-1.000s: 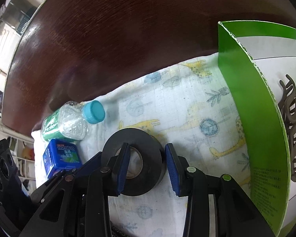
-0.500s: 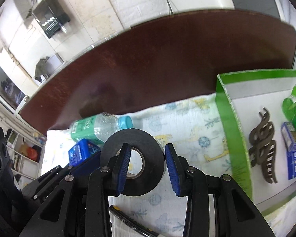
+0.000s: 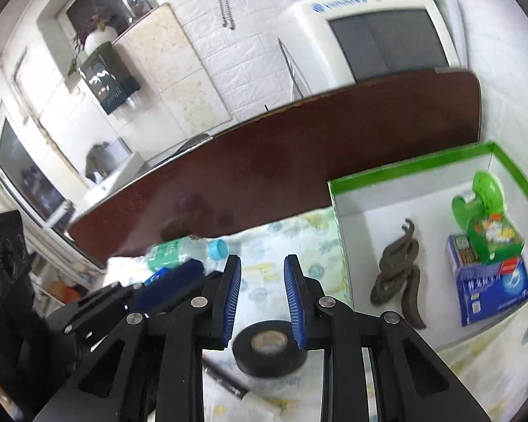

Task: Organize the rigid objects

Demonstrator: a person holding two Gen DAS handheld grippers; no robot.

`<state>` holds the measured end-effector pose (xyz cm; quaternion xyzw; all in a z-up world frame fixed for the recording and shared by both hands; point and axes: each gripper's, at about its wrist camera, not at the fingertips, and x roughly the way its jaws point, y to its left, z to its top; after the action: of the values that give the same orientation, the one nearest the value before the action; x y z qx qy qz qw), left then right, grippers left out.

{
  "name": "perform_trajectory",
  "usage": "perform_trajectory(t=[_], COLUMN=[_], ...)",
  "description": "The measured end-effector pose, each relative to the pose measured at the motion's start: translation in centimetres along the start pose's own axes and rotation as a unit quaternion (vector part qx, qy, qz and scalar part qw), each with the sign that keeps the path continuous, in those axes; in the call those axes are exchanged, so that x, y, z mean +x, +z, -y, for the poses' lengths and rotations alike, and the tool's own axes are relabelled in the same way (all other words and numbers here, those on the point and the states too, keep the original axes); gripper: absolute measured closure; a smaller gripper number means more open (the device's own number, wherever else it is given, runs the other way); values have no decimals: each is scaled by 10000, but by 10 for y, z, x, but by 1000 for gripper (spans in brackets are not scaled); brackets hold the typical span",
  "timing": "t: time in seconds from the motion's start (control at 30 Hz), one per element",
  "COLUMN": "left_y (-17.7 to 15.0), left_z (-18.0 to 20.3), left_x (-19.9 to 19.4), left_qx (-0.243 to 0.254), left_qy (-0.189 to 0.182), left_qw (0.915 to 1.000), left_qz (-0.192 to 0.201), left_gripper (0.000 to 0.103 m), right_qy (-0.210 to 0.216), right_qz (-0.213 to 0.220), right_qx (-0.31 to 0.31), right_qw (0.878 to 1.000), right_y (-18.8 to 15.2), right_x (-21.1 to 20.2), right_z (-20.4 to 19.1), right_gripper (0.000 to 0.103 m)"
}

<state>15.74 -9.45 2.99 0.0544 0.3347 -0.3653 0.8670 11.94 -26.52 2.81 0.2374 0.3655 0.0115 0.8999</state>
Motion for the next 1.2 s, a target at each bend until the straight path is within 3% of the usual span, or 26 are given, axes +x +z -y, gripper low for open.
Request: perform_trajectory(t=[0.03,0.07,0.13,0.17,0.23,0.37,0.63,0.97,1.2], left_y=[2,3,1,-2,-10,-40,-81,-94,-94], left_z=[2,2,-1,-6,-17,-34,-35,-45,-47], left_x=[0,-1,-1,0,6,16,35,42,42], left_qx=[17,16,-16,-91,-350,-650,-604,-785,-821], left_qy=[3,32,186,303,512,500,170,-82,-301], left_qw=[10000,10000,9998,9995,9980,9946,9899,9859,9847], left_qz=[-34,-14,-10,-18,-149,-638,-1269,-1472,-1510], left_gripper=[89,82,80,73,67,67,68,69,69], right_qy=[-2,22,139,188,232,190,-126,-117,-296], right_qz=[-59,-125,-267,-365,-625,-1235,-1523,-1529,-1620], right_qx=[12,15,37,26,40,215,746,1227,804], right_qw=[10000,9999,9995,9992,9978,9919,9854,9805,9831], right_y=[-1,-3,-9,-13,-25,-58,-89,-89,-88], right_x=[-1,1,5,8,19,40,67,81,90], right_z=[5,7,9,10,9,13,27,30,18], right_gripper=[76,76,76,76,76,76,76,73,73])
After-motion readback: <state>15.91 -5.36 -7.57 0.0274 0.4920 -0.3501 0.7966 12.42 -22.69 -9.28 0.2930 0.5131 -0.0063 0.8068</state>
